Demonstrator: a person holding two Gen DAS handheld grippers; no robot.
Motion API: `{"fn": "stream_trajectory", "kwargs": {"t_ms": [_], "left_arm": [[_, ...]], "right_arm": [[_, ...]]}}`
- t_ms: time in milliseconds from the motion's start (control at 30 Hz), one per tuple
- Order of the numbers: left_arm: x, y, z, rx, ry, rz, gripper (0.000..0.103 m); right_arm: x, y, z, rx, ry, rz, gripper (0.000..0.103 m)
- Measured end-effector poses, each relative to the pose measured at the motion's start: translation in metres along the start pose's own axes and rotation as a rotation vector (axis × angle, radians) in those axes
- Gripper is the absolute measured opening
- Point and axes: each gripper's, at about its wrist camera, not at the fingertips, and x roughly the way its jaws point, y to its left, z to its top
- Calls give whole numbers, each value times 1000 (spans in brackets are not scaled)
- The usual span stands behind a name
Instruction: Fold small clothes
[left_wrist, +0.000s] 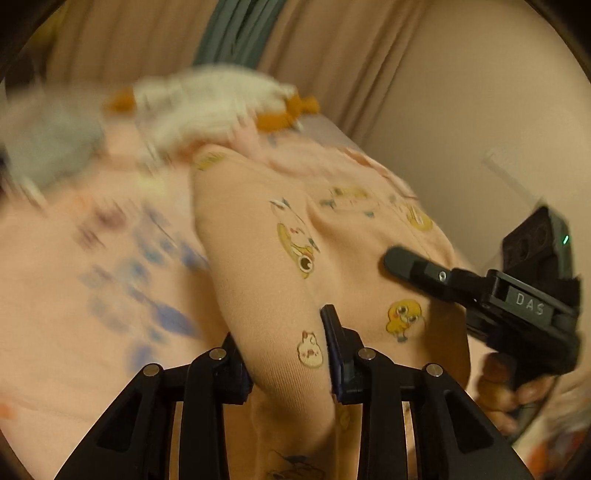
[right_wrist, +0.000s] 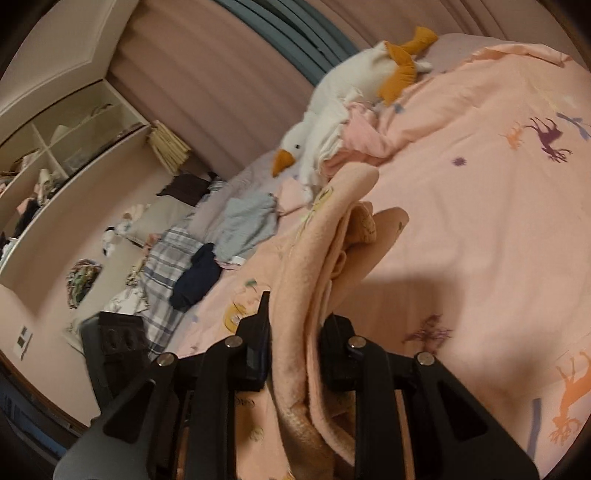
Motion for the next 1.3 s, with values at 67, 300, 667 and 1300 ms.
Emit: {"fn": "stream_trajectory", "kwargs": {"t_ms": [67,300,667,1300], "left_arm": [[-20,-9,2,38,-69,39,31],[-58,-2,12,-24,-119,-67,31],[-89,17,10,6,-192,93,31],[-124,45,6,-36,-218,110,31]], "right_arm": [[-1,10,-4,-3,1,20,22],[-38,56,2,-65,-101,67,23],[-18,98,3,-175,-90,105,22],[11,126,4,-179,-4,108,22]]}}
